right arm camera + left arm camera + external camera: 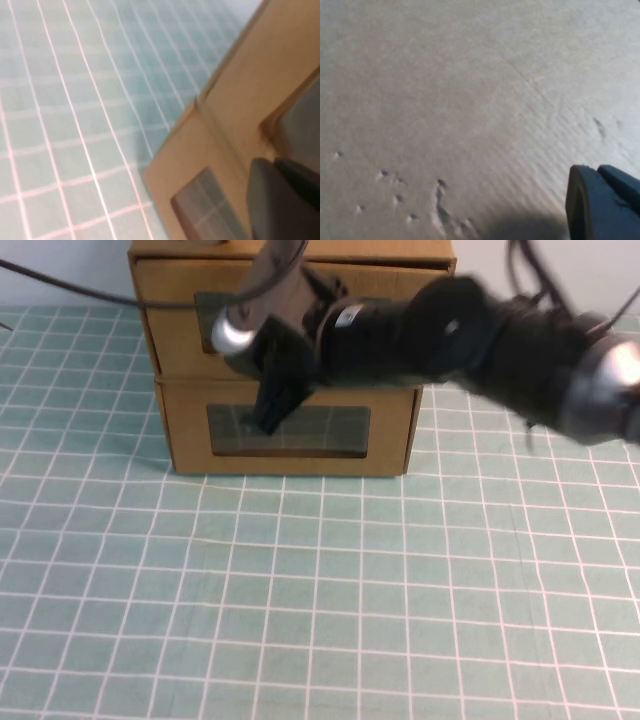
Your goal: Close the shoe box
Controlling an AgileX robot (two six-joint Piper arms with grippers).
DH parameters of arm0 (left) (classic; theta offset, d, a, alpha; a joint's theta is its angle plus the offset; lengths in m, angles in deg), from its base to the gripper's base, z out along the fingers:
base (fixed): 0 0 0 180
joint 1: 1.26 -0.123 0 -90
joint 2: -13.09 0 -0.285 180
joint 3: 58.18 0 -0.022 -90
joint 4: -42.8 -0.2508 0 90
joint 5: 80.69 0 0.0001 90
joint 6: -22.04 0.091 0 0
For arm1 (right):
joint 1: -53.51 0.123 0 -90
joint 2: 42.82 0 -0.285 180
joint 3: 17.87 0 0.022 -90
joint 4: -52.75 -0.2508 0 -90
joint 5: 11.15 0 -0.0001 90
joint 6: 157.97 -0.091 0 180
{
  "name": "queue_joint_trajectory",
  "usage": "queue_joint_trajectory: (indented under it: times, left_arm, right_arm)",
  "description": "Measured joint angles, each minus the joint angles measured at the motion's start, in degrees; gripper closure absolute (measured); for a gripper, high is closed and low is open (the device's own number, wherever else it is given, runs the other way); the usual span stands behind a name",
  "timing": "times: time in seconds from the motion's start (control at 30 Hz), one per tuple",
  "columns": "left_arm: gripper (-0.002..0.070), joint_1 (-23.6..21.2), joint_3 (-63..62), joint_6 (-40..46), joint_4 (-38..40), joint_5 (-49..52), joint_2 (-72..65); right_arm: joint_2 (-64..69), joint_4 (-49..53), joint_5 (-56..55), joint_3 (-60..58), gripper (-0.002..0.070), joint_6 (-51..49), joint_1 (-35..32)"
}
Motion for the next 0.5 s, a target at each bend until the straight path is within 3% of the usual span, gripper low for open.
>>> queue_joint_trajectory:
  times: [0.23, 0.4, 0.5]
  left_arm:
    - [0.0680, -0.1, 0.0, -2.1, -1.5, 0.7, 5.8]
    - [0.0680, -2.0, 0.0, -4.2, -2.9, 1.2, 12.3]
    - [0.0680, -2.5, 0.0, -5.5, -5.9, 2.2, 17.1]
  right_arm:
    - [-9.2, 3.9, 4.9, 0.4, 0.0690, -8.6, 0.0]
    - [-13.4, 20.8, 10.3, 4.6, 0.0690, -25.9, 0.0]
    - [-14.5, 35.0, 19.4, 9.3, 0.0690, -39.7, 0.0]
